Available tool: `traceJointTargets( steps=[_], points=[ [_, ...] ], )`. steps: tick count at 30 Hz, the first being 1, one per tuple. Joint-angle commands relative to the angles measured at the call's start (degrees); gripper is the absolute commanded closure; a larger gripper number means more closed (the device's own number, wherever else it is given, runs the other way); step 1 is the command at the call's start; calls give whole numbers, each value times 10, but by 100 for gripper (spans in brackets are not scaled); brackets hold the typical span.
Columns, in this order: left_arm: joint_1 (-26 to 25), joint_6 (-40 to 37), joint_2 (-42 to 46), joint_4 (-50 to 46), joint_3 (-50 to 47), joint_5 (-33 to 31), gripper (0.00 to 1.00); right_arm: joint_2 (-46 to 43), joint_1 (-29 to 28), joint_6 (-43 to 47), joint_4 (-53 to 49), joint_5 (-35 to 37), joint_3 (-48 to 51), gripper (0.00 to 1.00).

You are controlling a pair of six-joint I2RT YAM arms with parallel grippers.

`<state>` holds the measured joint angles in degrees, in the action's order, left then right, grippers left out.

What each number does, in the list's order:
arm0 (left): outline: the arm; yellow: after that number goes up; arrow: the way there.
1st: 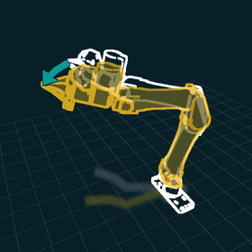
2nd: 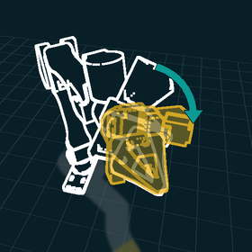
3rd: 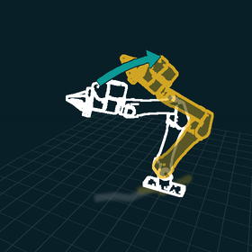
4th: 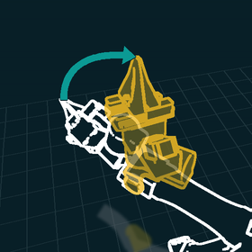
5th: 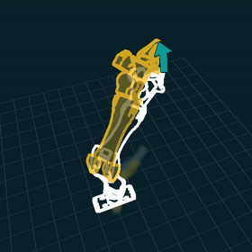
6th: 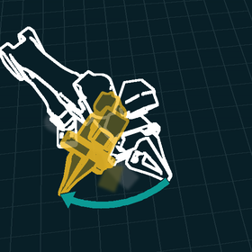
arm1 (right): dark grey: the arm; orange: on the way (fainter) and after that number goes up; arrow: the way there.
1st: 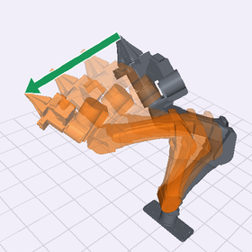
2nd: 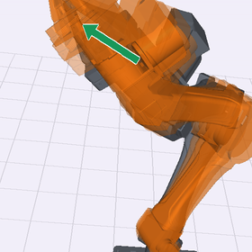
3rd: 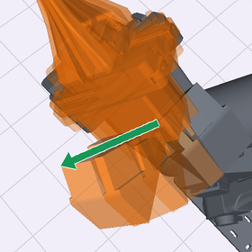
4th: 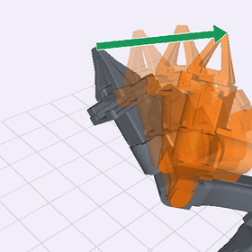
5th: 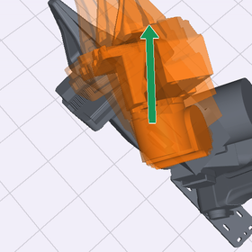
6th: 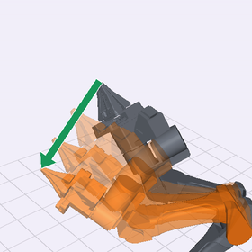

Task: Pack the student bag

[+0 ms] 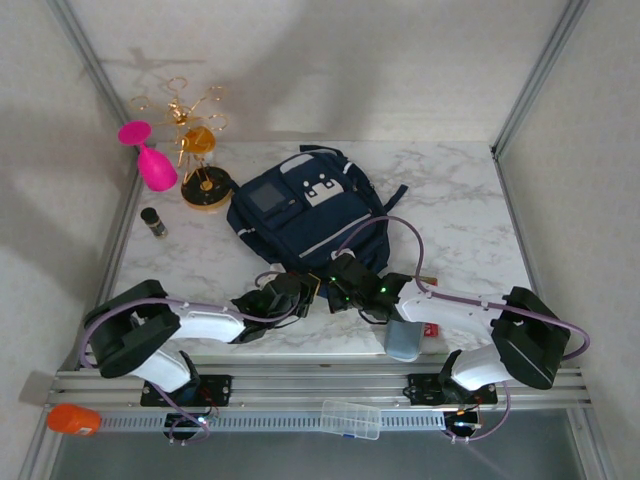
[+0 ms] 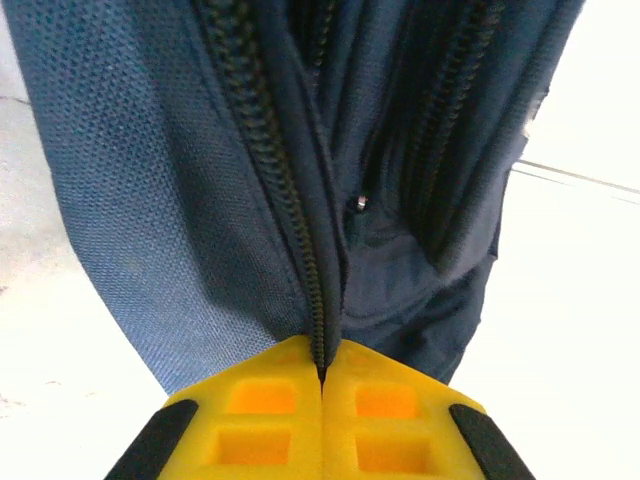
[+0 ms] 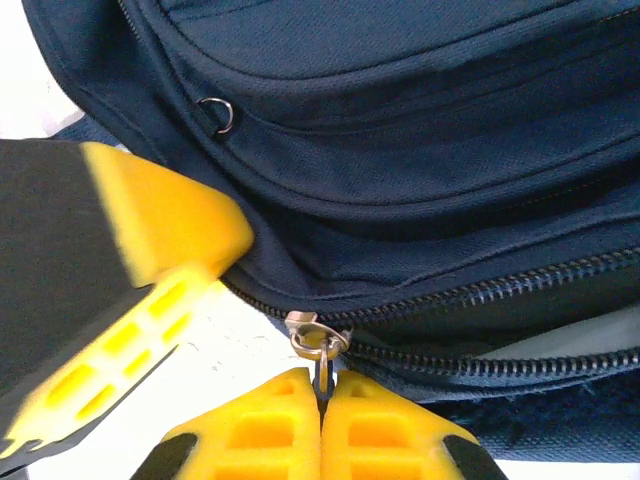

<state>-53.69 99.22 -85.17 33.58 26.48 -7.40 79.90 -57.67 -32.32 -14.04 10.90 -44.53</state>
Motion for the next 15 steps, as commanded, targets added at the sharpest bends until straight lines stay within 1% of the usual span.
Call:
traceJointTargets(
  steps=[1,3,5,7,9,11,13,15],
  points=[
    [18,-38,58,-81,-22,-81,100,-6,0,-14,-73,75,-20,100],
    [33,-76,108,-134,-32,-101,100,-17,3,-25,-108,105,-19,100],
    [73,-126,163,-221,-38,-94,100,-34,13,-34,-135,126,-10,100],
    [130,-177,215,-259,-56,-59,100,-49,23,-36,-149,142,-1,100],
    [192,-231,266,-269,-78,-17,100,-55,26,-34,-160,163,0,100],
    [257,-284,297,-274,-84,41,100,-47,22,-13,-150,147,-12,100],
    [297,-320,298,-283,-69,83,100,-30,-3,3,-132,133,-30,100],
    [316,-353,282,-294,-47,99,100,-9,-28,9,-116,114,-52,100]
  ],
)
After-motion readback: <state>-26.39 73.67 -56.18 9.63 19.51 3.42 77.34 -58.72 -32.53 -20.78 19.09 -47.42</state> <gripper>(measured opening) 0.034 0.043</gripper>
